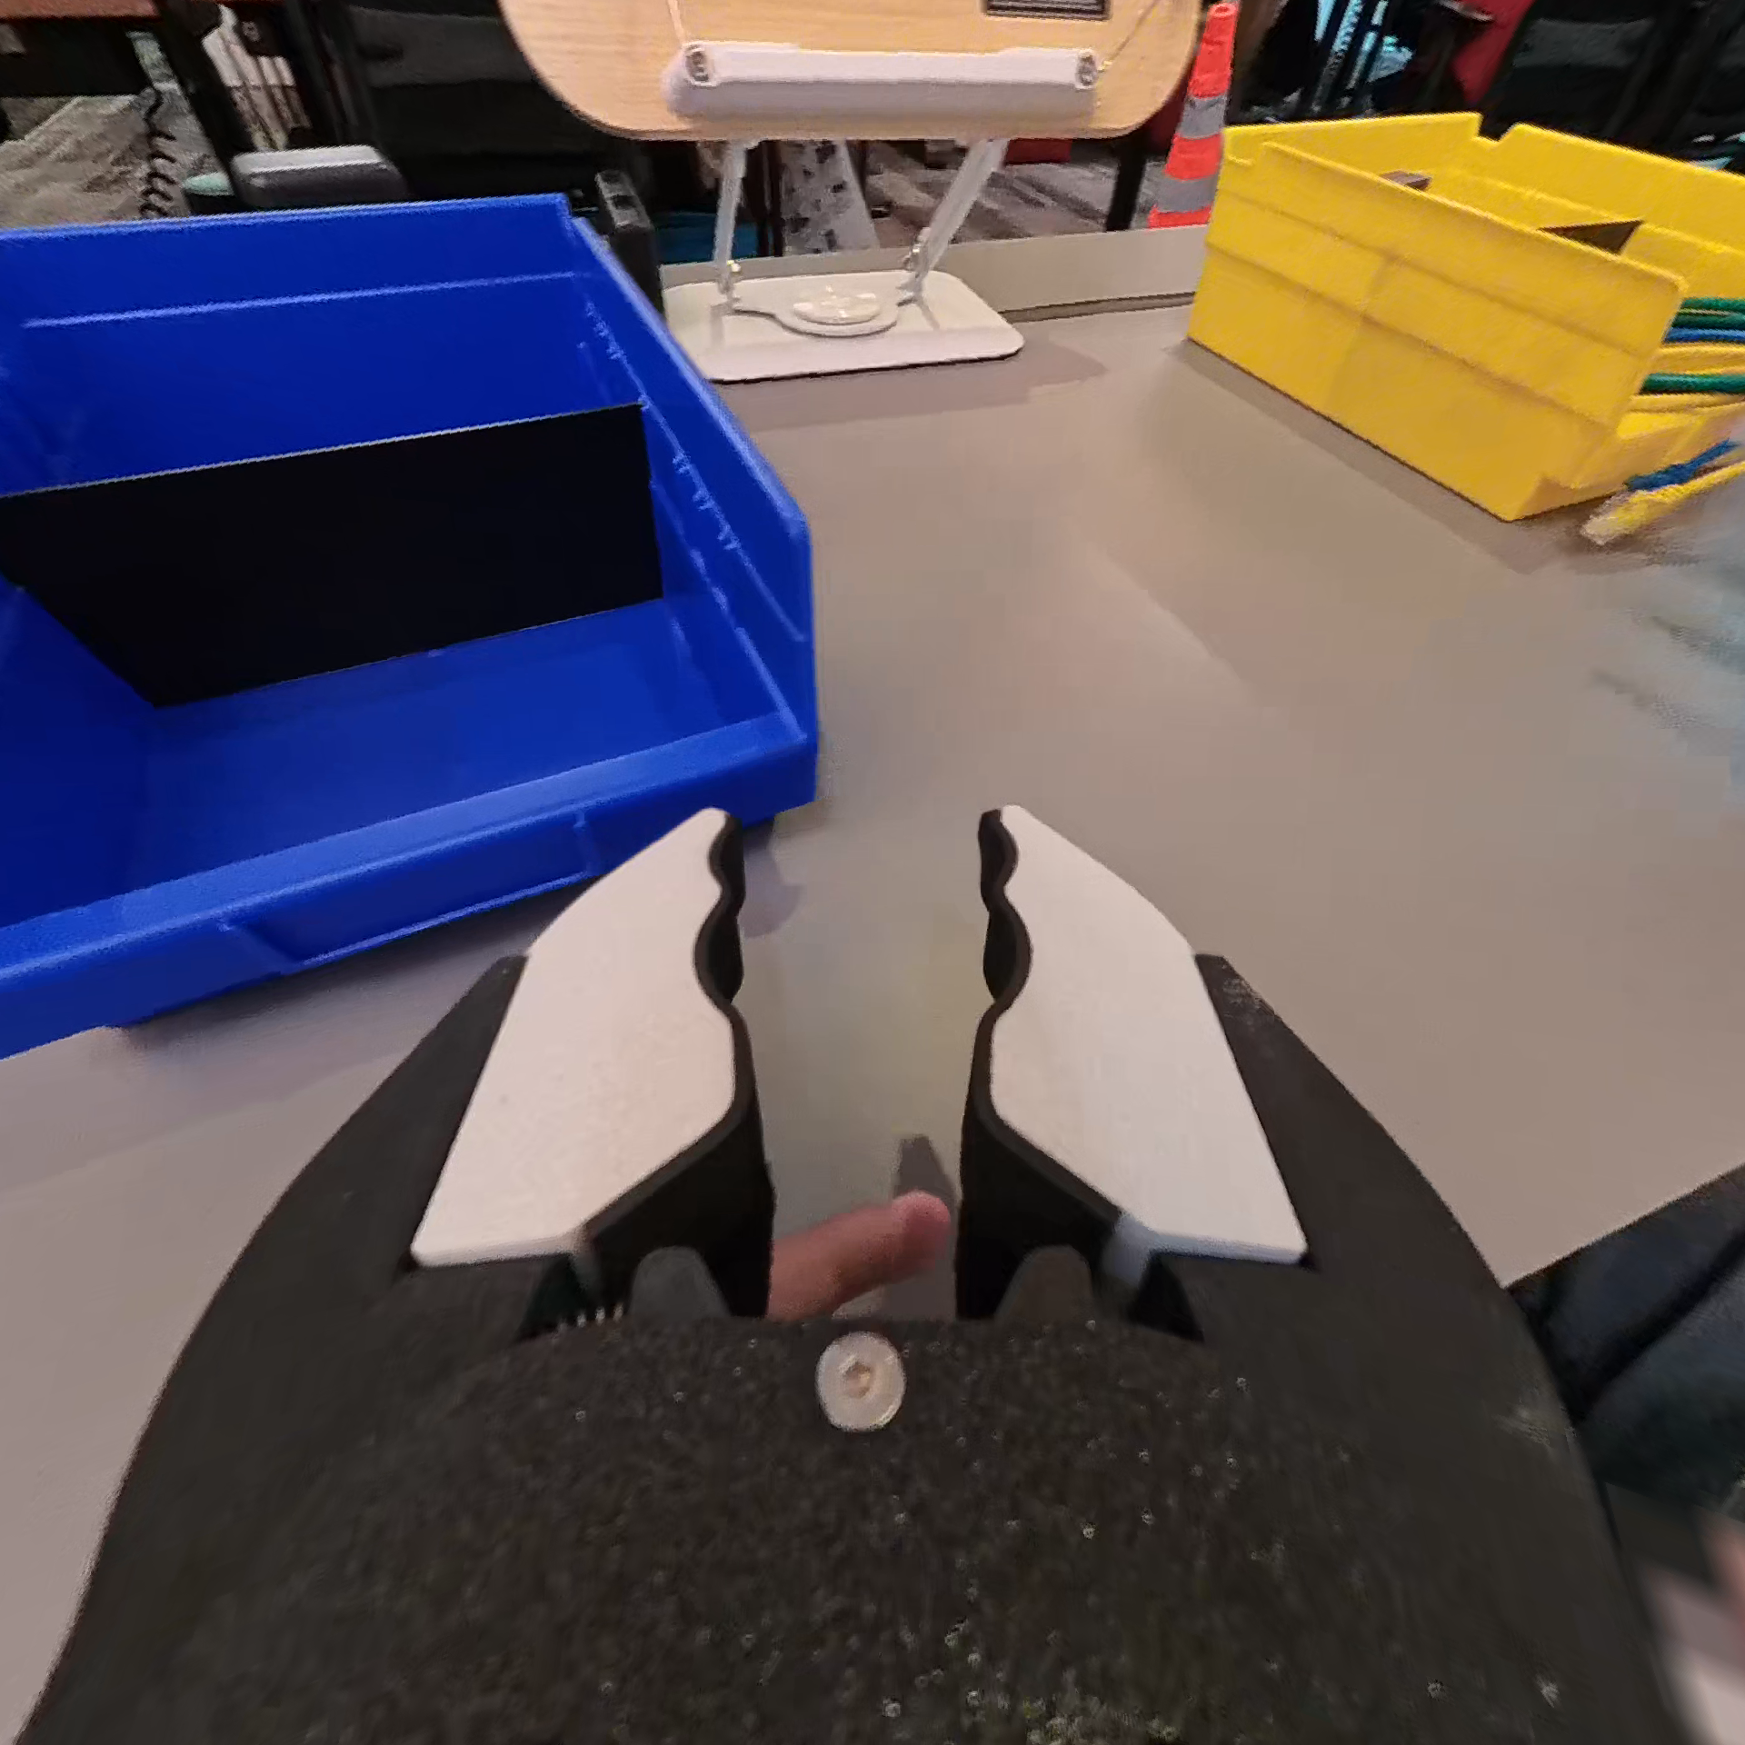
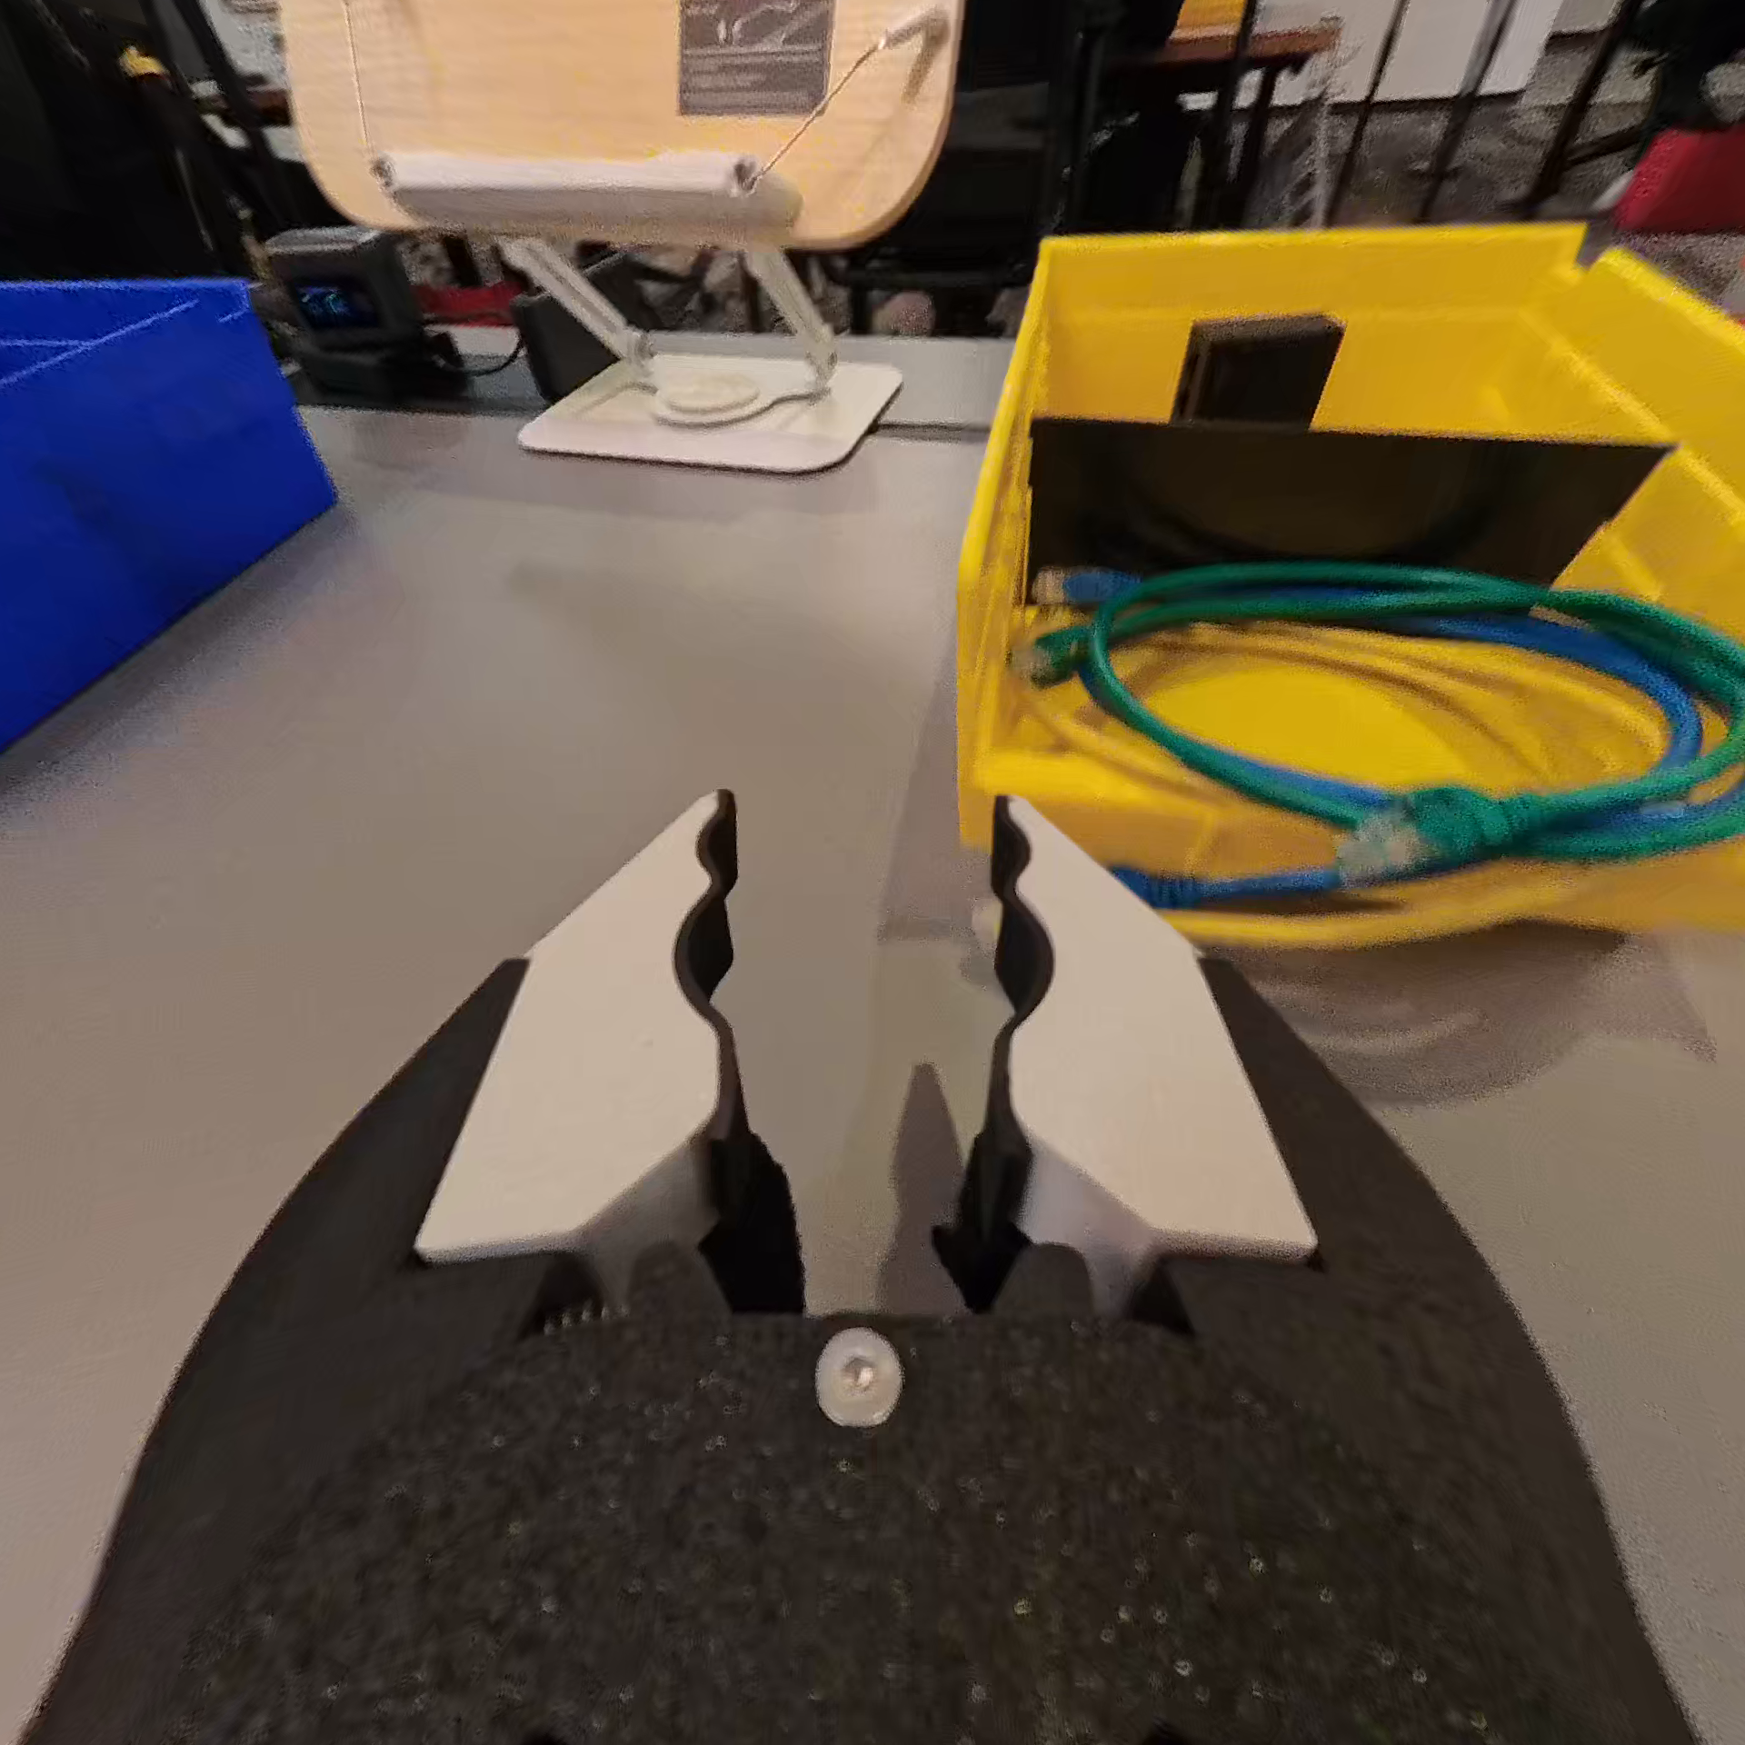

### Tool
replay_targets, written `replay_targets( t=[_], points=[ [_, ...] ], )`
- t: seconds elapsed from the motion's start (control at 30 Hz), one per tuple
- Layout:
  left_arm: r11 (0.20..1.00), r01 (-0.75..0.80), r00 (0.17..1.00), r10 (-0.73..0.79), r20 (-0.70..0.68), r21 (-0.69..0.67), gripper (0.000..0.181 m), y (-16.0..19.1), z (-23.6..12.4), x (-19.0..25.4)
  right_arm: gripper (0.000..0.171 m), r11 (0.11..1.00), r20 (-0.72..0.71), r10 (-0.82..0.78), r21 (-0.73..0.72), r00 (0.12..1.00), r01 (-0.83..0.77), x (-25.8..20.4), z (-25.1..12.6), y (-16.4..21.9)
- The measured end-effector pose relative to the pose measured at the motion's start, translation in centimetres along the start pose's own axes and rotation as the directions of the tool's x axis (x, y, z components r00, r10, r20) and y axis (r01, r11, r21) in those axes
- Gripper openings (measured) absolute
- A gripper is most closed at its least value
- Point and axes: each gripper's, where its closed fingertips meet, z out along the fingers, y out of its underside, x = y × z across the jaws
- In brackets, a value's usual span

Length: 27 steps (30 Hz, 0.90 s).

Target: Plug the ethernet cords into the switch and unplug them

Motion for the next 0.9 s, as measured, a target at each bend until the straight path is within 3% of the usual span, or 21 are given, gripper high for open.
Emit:
replay_targets(
  t=[0.13, 0.23, 0.33, 0.47, 0.63, 0.7, 0.77, 0.9],
  points=[
    [0.998, -0.069, 0.998, 0.069, 0.006, 0.012, 0.048, -0.2, 0.1, 0.7, 0.053, 1.000, -0.122, 0.003, -0.018, 0.993, -0.006, 1.2, 4.5, -1.5],
    [0.994, -0.106, 0.994, 0.106, 0.003, 0.013, 0.047, -0.1, 0.1, 1.0, 0.056, 0.992, -0.085, 0.112, -0.043, 0.990, -0.116, 0.3, 6.0, -0.7],
    [0.995, -0.103, 0.995, 0.103, -0.013, 0.010, 0.049, 0.0, 0.2, 1.4, 0.046, 0.992, -0.021, 0.099, -0.075, 0.995, -0.100, -2.1, 5.4, -0.3],
    [0.994, -0.106, 0.993, 0.106, -0.042, 0.007, 0.051, 0.1, 0.5, 2.3, 0.046, 0.987, 0.189, 0.122, -0.123, 0.974, -0.100, -10.0, 2.6, 0.7],
    [0.997, -0.072, 0.984, 0.073, -0.160, 0.010, 0.054, 0.1, 1.0, 6.7, 0.045, 0.997, 0.456, 0.083, -0.036, 0.886, -0.074, -20.5, -6.1, -0.5],
    [0.996, -0.088, 0.974, 0.092, -0.206, 0.027, 0.053, -0.2, 1.5, 8.9, 0.045, 0.994, 0.381, 0.049, 0.072, 0.923, -0.083, -18.8, -7.5, -2.5],
    [0.996, -0.082, 0.967, 0.089, -0.238, 0.043, 0.050, -0.8, 2.5, 10.9, 0.044, 0.981, 0.183, 0.046, 0.175, 0.982, -0.078, -13.3, -7.5, -3.9],
    [1.000, -0.016, 0.952, 0.024, -0.307, 0.026, 0.051, -2.8, 5.7, 14.5, 0.045, 0.975, -0.194, 0.108, 0.212, 0.975, -0.066, -2.8, -8.9, -1.8]
  ],
)
